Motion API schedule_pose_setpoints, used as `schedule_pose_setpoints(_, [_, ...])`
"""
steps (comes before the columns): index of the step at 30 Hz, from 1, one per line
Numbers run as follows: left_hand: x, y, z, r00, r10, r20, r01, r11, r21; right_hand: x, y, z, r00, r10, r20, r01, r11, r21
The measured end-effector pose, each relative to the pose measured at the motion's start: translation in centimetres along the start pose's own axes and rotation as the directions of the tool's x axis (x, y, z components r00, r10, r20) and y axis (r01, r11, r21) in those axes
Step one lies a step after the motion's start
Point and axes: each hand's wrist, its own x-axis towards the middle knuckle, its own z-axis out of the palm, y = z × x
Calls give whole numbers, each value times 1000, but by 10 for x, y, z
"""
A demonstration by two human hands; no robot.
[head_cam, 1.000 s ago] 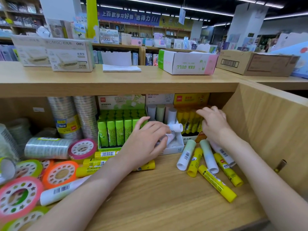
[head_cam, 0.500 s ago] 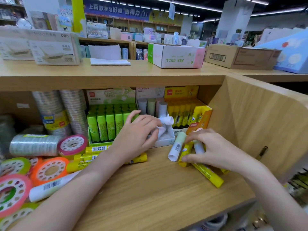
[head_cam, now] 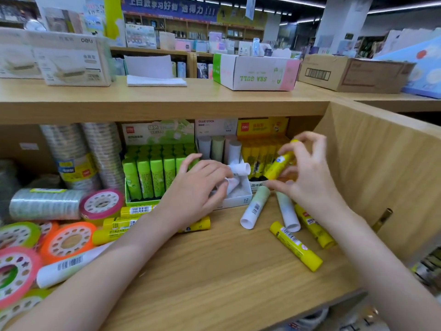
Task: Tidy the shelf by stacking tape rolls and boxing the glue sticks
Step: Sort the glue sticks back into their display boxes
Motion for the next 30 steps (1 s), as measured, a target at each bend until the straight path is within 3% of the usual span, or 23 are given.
schedule_pose_setpoints(4, [1,1,0,1000,1,-8,-1,1000,2,23,6,20,982,-61,180,77,993,-84])
schedule_pose_setpoints(11, [1,0,1,1000,0,3,0,1000,21,20,10,38,994,-101,39,102,995,-18])
schedule_pose_setpoints(19, [1,0,1,1000,4,-7,-4,1000,19,21,10,42,979,-158,133,171,981,-95])
schedule_pose_setpoints(22, [1,0,1,1000,3,-1,-3,1000,16,23,10,41,964,-210,160,220,975,-44])
schedule_pose_setpoints(26, [1,-1,2,1000,3,1,-4,1000,28,21,7,34,986,-130,100,126,991,50])
schedule_pose_setpoints(30, [0,0,1,1000,-8,13,8,1000,19,20,4,32,986,-21,166,24,1000,-14])
